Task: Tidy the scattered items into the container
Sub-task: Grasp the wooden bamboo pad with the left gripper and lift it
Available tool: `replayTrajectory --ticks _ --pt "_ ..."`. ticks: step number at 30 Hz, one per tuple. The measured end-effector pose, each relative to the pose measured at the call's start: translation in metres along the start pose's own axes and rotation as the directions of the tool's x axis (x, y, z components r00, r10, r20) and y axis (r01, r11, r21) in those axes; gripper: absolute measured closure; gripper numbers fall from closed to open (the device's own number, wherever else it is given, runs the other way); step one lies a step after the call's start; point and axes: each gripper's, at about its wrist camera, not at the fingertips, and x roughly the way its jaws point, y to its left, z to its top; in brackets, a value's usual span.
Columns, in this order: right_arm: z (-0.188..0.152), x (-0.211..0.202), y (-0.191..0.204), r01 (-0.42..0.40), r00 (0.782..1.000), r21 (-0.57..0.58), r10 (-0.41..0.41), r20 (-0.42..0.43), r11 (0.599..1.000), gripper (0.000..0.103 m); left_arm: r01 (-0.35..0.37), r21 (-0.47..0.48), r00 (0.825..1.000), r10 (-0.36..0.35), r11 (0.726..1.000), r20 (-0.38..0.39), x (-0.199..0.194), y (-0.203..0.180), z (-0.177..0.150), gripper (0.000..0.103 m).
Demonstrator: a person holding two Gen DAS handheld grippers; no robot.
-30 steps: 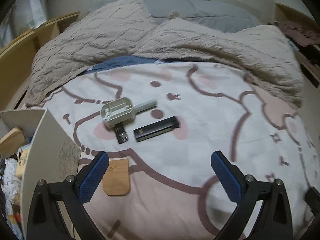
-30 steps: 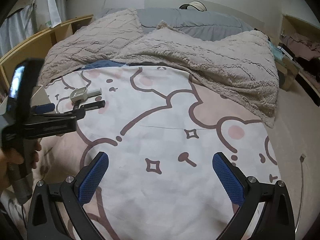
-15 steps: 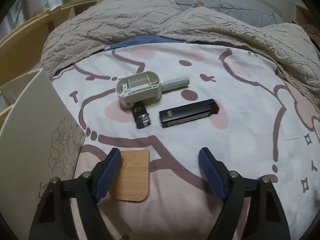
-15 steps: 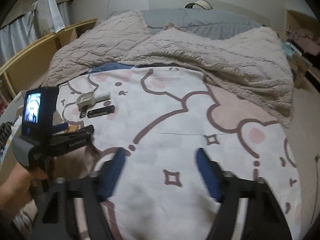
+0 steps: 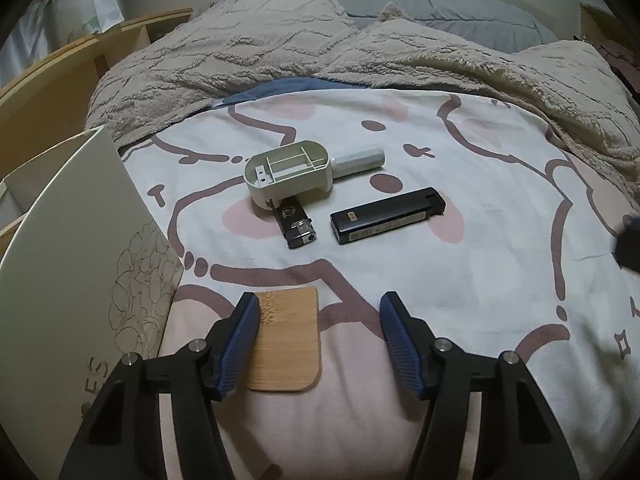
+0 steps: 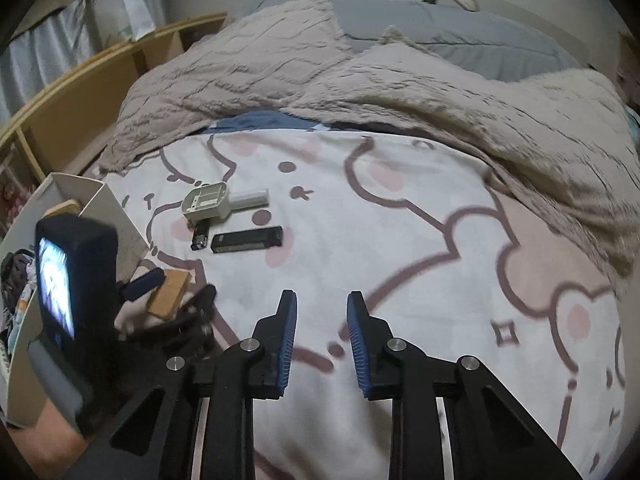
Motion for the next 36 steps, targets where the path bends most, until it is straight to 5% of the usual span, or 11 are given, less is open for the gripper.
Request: replayTrajectory --ticks 15,36 --pt "0.062 0.077 0.052 0.082 0.997 -0.133 -0.081 0.013 0.988 0.083 0.039 -0.07 0.998 -0.036 0.997 0.043 -0.003 0.015 -0.007 0.041" --pt "0.049 0.134 0.077 0.102 0.99 -0.193 -0.117 -0.073 0.976 0.084 0.053 -0.124 0.998 -0.048 0.991 0.049 -0.002 0.026 -0.015 0.041"
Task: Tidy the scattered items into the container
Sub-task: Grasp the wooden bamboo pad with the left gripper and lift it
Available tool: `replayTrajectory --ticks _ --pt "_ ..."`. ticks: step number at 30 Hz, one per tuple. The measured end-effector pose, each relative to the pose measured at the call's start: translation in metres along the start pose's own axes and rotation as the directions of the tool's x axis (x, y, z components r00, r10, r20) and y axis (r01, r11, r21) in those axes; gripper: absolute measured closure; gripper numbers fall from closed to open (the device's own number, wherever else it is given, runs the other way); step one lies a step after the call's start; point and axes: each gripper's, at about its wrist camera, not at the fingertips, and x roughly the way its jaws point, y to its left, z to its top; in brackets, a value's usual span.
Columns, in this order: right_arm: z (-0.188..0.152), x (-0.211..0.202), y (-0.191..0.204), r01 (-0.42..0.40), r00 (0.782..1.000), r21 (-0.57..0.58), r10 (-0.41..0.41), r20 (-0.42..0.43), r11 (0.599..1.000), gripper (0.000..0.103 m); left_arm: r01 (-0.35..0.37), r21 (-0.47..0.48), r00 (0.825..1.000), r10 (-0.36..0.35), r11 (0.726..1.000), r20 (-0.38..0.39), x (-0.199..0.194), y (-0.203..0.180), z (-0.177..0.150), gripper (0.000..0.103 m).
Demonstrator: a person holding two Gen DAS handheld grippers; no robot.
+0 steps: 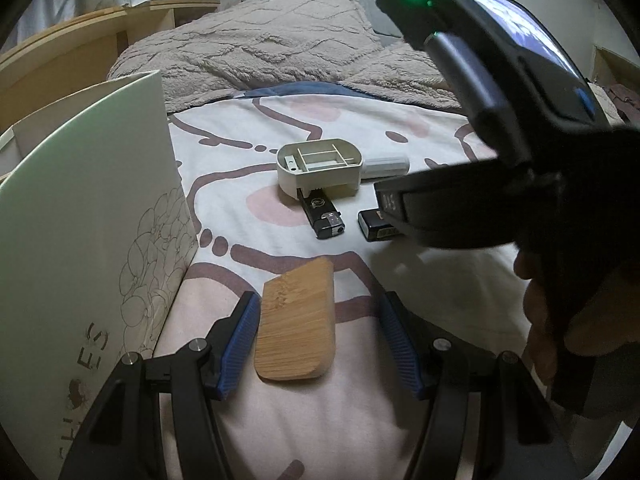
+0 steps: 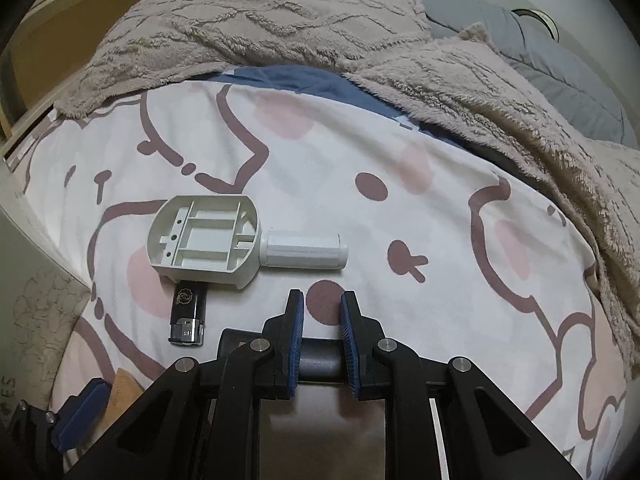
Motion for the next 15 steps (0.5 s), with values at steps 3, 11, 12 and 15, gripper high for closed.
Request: replayTrajectory --ticks 3,11,12,15 --pt "0.0 0.002 -0.002 -0.009 1.0 0.015 0.009 -0.006 1.0 0.084 0.003 -0.011 1.0 -0.003 1.0 -0.007 0.001 0.003 0.0 0.041" --pt "0.002 0.008 -0.003 0.015 1.0 0.009 -0.015 -0.015 1.0 0.084 0.0 -0.01 1.0 0.0 1.0 -0.014 0.002 0.004 0.0 0.041" --pt "0.003 0.01 -0.003 0.022 1.0 0.01 -0.022 -0.022 1.0 0.084 -0.004 -0.007 1.0 0.004 1.0 -0.013 0.002 0.004 0.0 0.041" --pt "0.005 0.015 -0.004 0.034 0.999 0.004 -0.033 -0.041 0.999 0.084 -0.015 0.002 1.0 0.015 1.0 -0.013 0.003 0.001 0.0 0.041"
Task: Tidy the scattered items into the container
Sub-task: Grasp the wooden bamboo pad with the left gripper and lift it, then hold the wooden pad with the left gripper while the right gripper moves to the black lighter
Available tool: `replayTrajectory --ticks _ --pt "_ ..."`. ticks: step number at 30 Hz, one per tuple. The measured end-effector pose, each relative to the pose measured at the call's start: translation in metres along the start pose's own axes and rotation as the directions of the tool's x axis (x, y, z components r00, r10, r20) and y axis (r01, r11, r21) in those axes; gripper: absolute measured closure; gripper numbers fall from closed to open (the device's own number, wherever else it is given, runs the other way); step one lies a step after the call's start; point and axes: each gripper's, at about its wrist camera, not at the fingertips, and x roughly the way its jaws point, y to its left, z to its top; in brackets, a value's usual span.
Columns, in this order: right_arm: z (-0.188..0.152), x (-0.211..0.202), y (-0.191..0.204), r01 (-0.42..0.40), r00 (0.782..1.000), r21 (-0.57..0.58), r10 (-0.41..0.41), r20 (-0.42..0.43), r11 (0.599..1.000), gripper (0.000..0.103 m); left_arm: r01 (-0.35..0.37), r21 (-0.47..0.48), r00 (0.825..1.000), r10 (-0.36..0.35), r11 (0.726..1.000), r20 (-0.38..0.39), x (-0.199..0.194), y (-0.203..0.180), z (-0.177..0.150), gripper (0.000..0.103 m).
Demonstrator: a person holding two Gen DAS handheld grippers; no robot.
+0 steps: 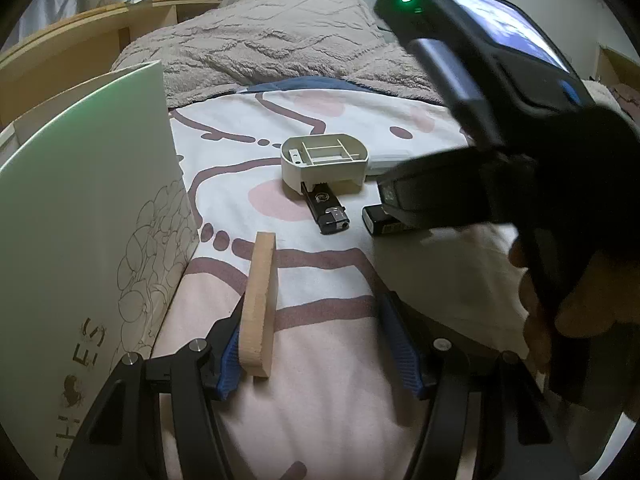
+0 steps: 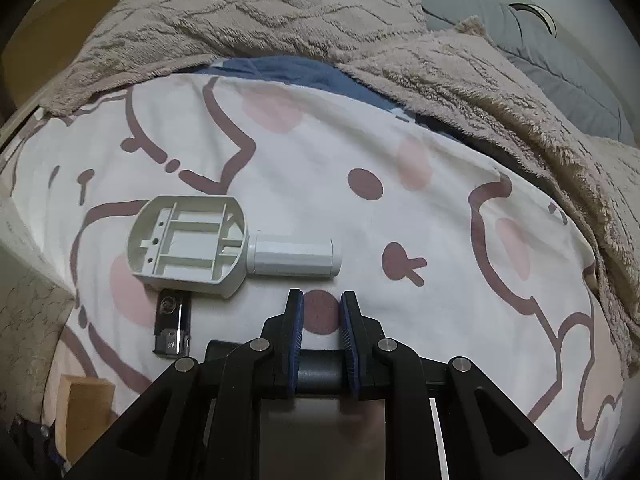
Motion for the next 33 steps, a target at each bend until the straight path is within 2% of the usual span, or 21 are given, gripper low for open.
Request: replayTrajectory --ticks 4,9,18,23,26,28,30,32,33 --pt "-0.003 0.0 -0.001 -0.004 1.0 -0.04 0.003 -0.027 0.999 0.084 0.015 -0.016 1.0 -0.015 1.0 -0.003 0.0 0.001 0.0 0.041" --pt "-0.011 -0.003 -0.008 -0.042 0.997 -0.025 0.04 -0.061 0.999 0.084 0.027 -0.04 1.0 -0.027 0.999 -0.002 -0.003 0.005 -0.002 0.041" --pt "-0.038 -0.017 -0.012 -0.077 0.995 -0.037 0.074 -0.071 0.996 0.084 0.036 -0.063 0.999 -0.037 0.997 -0.006 -0.013 0.012 -0.01 0.041" --pt "-0.067 -0.033 -0.017 -0.102 0.994 -0.027 0.101 -0.053 0.994 0.084 0.043 -0.045 0.999 -0.045 0.998 -0.03 -0.01 0.009 -0.007 0.028" --pt "-0.083 -0.04 -0.03 -0.148 0.988 0.037 0.15 -0.046 0.988 0.084 0.014 0.005 0.999 -0.014 1.0 -0.047 -0.007 0.0 -0.007 0.025" --pt "-0.096 -0.047 -0.035 -0.166 0.985 0.031 0.167 -0.04 0.986 0.084 0.024 -0.001 0.999 -0.024 1.0 -0.045 -0.006 0.001 -0.006 0.025" --pt "-0.109 -0.055 -0.038 -0.172 0.985 0.034 0.173 -0.03 0.985 0.084 0.037 -0.017 0.998 -0.037 0.999 -0.046 -0.005 0.005 -0.006 0.031" --pt "-0.121 -0.062 -0.04 -0.177 0.984 0.038 0.178 -0.024 0.983 0.084 0.045 -0.021 0.998 -0.046 0.999 -0.035 -0.008 0.006 -0.007 0.044" --pt "-0.125 -0.065 -0.041 -0.178 0.984 0.033 0.179 -0.022 0.983 0.084 0.05 -0.015 0.998 -0.051 0.999 -0.033 -0.01 0.005 -0.007 0.047"
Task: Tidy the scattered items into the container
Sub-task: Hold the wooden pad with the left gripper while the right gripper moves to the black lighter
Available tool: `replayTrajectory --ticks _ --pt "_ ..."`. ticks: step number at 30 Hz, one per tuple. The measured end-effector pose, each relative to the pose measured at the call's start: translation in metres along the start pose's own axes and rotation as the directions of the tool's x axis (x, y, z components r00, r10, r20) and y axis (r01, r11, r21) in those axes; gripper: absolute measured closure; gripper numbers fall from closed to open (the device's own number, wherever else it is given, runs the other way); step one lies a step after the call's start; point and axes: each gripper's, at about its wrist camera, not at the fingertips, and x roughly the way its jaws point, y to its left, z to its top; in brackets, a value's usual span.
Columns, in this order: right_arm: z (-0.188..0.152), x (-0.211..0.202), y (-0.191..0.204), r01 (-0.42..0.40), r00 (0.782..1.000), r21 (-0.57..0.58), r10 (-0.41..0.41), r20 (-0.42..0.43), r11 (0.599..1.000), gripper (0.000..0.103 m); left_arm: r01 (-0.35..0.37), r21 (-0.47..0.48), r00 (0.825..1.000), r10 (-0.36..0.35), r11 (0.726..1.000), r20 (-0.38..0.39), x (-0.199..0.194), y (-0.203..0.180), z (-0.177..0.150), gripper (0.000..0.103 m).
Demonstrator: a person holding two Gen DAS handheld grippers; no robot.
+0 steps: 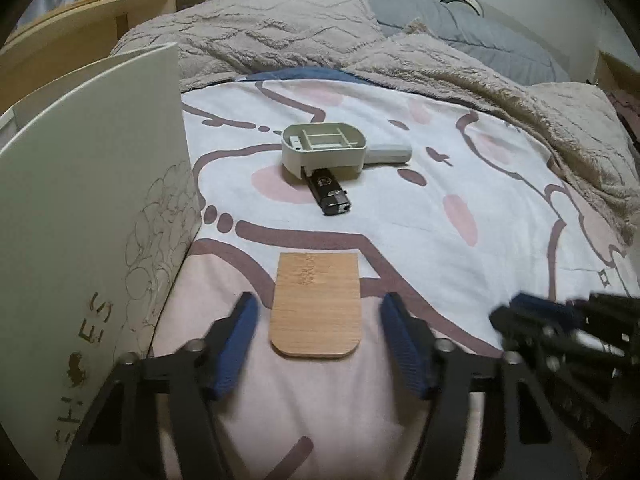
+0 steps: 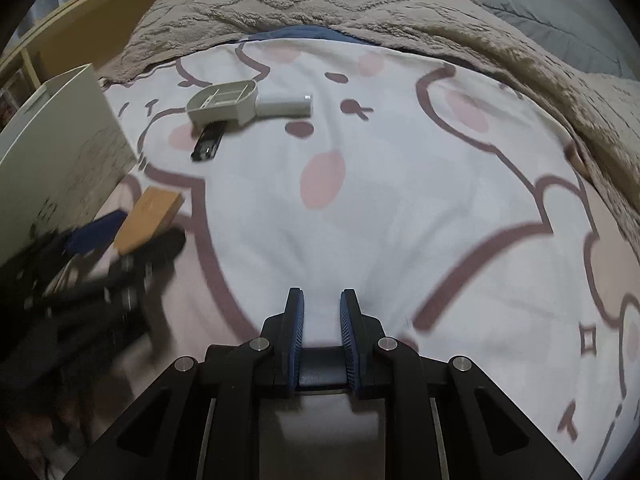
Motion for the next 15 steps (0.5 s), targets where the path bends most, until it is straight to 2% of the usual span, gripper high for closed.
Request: replayTrajectory --ticks 2,4,12,15 --pt "-0.01 -0.005 -0.001 -0.002 1.0 -0.005 0.002 0.003 1.0 0.084 0.005 0.015 1.0 -0.005 1.0 0.003 -0.003 -0.002 -0.002 0.056" --pt "-0.019 -0.012 -0.002 -0.007 1.0 0.002 0.007 0.007 1.0 0.084 0.014 0.029 1.0 -0.014 0.999 0.003 -0.005 -0.005 -0.004 0.06" --pt "-0.056 -0.031 -0.004 -0.012 0.999 0.014 0.012 0.042 1.0 0.084 0.053 0.067 0.999 -0.052 0.996 -0.009 -0.019 -0.009 -0.018 0.06" --pt "-0.071 -0.041 -0.001 0.013 0.998 0.003 -0.013 0.065 1.0 0.084 0.069 0.101 0.997 -0.067 0.993 -0.025 -0.026 -0.012 -0.025 0.06"
